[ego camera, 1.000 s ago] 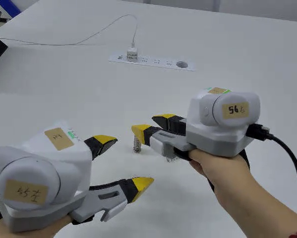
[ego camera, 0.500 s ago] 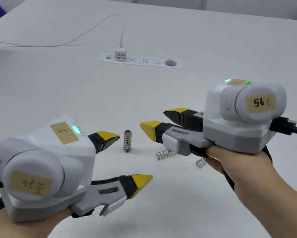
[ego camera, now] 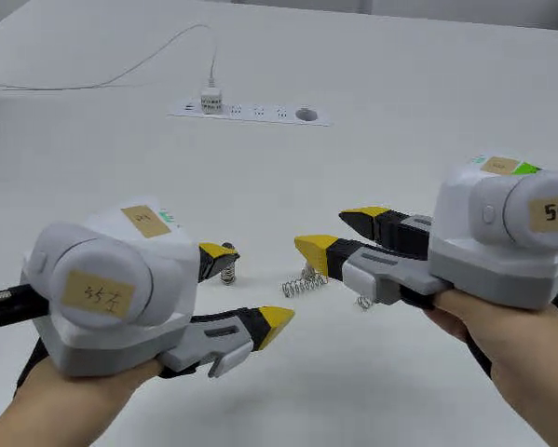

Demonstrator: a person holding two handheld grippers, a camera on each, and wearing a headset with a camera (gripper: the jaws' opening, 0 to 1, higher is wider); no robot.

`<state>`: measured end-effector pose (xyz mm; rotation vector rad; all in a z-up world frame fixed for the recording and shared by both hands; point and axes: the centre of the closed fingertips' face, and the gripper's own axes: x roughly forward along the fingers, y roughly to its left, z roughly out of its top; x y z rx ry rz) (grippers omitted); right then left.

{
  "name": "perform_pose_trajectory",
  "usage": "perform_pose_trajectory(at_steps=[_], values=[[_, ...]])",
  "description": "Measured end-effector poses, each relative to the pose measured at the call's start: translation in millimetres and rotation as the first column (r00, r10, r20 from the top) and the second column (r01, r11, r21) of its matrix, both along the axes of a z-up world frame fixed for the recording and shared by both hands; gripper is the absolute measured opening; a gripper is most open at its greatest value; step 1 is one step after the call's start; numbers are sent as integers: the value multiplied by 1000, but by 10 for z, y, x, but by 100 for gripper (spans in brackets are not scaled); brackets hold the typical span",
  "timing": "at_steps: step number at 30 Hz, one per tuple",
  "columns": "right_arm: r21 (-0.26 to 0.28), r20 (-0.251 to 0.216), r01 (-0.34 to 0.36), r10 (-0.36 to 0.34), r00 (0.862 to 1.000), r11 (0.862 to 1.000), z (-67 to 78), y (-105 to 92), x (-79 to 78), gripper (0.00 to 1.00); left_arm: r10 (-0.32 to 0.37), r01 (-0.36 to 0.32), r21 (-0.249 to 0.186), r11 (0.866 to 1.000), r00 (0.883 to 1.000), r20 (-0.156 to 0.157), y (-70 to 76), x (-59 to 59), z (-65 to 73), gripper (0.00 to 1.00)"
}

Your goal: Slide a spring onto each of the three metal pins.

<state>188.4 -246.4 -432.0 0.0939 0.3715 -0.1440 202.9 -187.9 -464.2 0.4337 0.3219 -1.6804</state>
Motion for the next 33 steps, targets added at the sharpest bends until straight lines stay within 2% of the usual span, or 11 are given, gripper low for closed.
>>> perform_pose_trajectory(at_steps=[3, 7, 11, 14, 18, 24, 33], values=[[8, 8, 13, -13, 1000, 1000, -4, -37, -71, 37, -17, 17, 21, 1000, 1000, 21, -68, -7, -75, 46], [18, 28, 24, -24, 999, 1000, 8, -57, -141, 37, -37, 36, 42, 998, 999, 29, -151, -14, -158, 44], [6, 34, 13, -13, 999, 1000, 11, -53, -209, 38, -70, 66, 64, 996, 995, 64, -230, -29, -245, 42], [18, 39, 18, -19, 999, 1000, -1, -70, -262, 39, -87, 81, 82, 993, 994, 70, -266, -40, -313, 41], [-6, 13, 9, -9, 1000, 1000, -54, -70, -321, 39, -107, 97, 105, 990, 990, 90, -310, -33, -399, 38], [0, -6, -12, 12, 1000, 1000, -115, -44, -394, 41, -125, 111, 120, 987, 985, 120, -398, -10, -483, 35], [12, -43, 24, -23, 999, 1000, -239, -97, -518, 41, -131, 115, 150, 982, 986, 103, -506, -17, -612, 29]])
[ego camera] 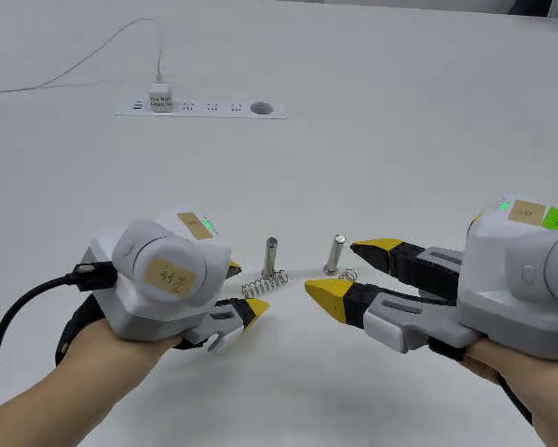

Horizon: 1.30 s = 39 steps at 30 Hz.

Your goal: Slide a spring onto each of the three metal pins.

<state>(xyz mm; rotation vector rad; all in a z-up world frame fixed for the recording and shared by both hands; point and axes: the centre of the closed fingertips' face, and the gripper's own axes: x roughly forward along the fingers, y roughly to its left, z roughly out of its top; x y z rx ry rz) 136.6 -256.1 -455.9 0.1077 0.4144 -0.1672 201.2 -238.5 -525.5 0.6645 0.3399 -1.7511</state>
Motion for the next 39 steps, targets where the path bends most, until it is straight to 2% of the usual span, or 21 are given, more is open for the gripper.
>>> perform_pose_trajectory(at_steps=[2, 4, 6, 8, 14, 19, 25, 33, 36, 39], values=[[5, -1, 7, -7, 1000, 1000, -11, -2, -9, 41, 4, -5, -2, 1000, 1000, -17, -14, 0, -7, 27], [5, 2, 11, -11, 1000, 1000, -12, -5, -11, 41, 8, -8, 3, 1000, 1000, -22, -25, 4, -26, 24], [7, 9, 14, -14, 1000, 1000, -4, -6, -6, 41, 6, -6, 11, 1000, 1000, -13, -32, 11, -56, 23], [9, 10, 17, -17, 1000, 1000, -6, -12, -3, 41, 6, -6, 18, 1000, 1000, -17, -43, 12, -78, 22], [-2, -5, 28, -28, 1000, 1000, -35, -33, -10, 40, 1, -1, 31, 1000, 1000, -12, -46, -6, -111, 18], [5, -6, 39, -39, 999, 999, -47, -37, -13, 40, 14, -12, 43, 999, 999, -38, -32, -9, -122, 12], [14, -3, 50, -50, 999, 999, -42, -48, -18, 40, 16, -13, 53, 999, 998, -67, -13, -20, -133, 11], [24, 1, 62, -62, 998, 998, -31, -69, -27, 40, 4, -2, 44, 999, 999, -53, 38, 1, -112, 10], [25, 11, 71, -71, 997, 997, -3, -92, -23, 40, 9, -7, 33, 999, 997, -73, 59, -8, -61, 10], [34, 21, 78, -79, 997, 996, 13, -100, -15, 40, 15, -13, 14, 1000, 994, -111, 79, -50, 6, 10]])
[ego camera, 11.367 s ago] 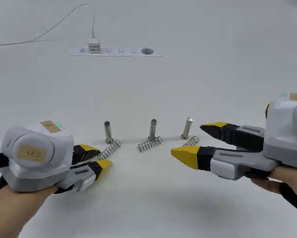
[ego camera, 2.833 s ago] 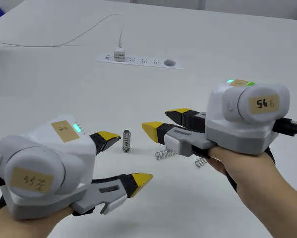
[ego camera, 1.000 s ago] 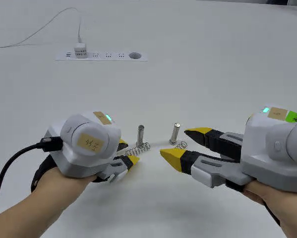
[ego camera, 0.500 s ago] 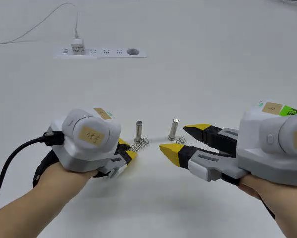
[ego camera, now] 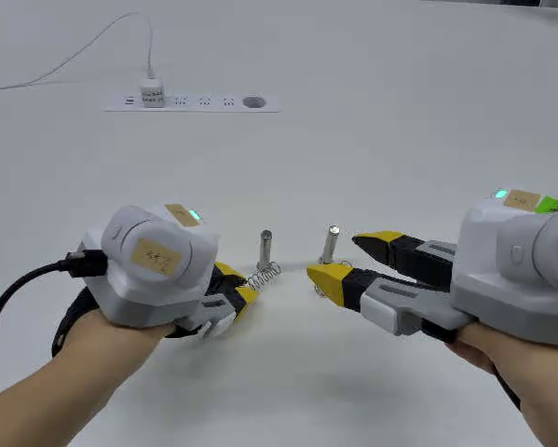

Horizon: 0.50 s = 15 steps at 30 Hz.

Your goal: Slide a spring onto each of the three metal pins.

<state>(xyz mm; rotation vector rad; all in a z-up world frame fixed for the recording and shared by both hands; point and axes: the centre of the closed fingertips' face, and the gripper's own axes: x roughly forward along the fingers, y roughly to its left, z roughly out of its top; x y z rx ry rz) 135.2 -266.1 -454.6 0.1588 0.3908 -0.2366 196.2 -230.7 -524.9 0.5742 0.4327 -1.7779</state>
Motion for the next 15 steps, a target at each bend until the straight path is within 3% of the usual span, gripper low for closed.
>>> perform_pose_trajectory(at_steps=[6, 13, 15], values=[[37, 43, -1, 0, 999, 999, 81, 38, 36, 39, 27, -30, -49, 998, 997, -66, 66, -52, 199, 10], [85, 99, -15, 7, 995, 996, 184, 94, 103, 38, 46, -57, -99, 993, 993, -110, 145, -71, 407, 10], [95, 109, -21, 11, 994, 995, 207, 111, 124, 37, 52, -69, -113, 991, 988, -142, 162, -85, 474, 10]])
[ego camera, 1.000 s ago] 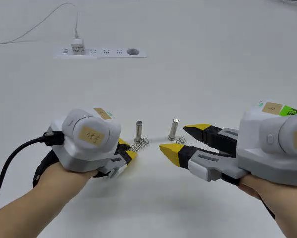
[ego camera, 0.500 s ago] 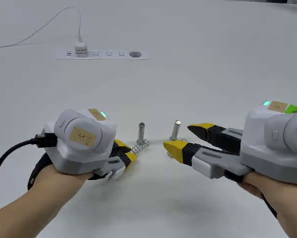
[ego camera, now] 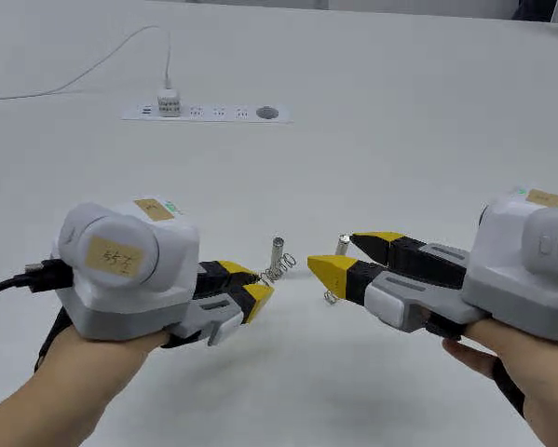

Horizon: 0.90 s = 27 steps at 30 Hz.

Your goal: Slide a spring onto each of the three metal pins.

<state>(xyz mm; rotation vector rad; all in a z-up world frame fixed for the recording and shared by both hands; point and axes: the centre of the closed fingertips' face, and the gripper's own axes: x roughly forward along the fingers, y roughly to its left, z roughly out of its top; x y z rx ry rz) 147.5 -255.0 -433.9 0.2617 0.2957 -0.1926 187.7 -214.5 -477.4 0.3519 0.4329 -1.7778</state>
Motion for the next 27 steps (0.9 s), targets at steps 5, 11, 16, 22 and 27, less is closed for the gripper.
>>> perform_pose_trajectory(at_steps=[5, 11, 16, 22, 27], values=[[56, 39, -17, 15, 999, 998, 60, 63, 74, 36, 9, -11, -35, 999, 998, -57, 36, -39, 133, 10], [140, 95, -43, 30, 995, 989, 139, 147, 164, 32, 15, -23, -78, 997, 995, -98, 52, -73, 275, 10], [206, 119, -45, 20, 993, 978, 168, 178, 214, 30, 8, -21, -119, 993, 993, -114, 62, -107, 381, 10], [286, 141, -47, 6, 990, 957, 179, 206, 252, 26, 8, -26, -148, 989, 993, -119, 70, -116, 442, 10], [336, 149, -45, -6, 989, 941, 170, 243, 265, 23, 0, -24, -181, 983, 991, -131, 75, -136, 510, 10]])
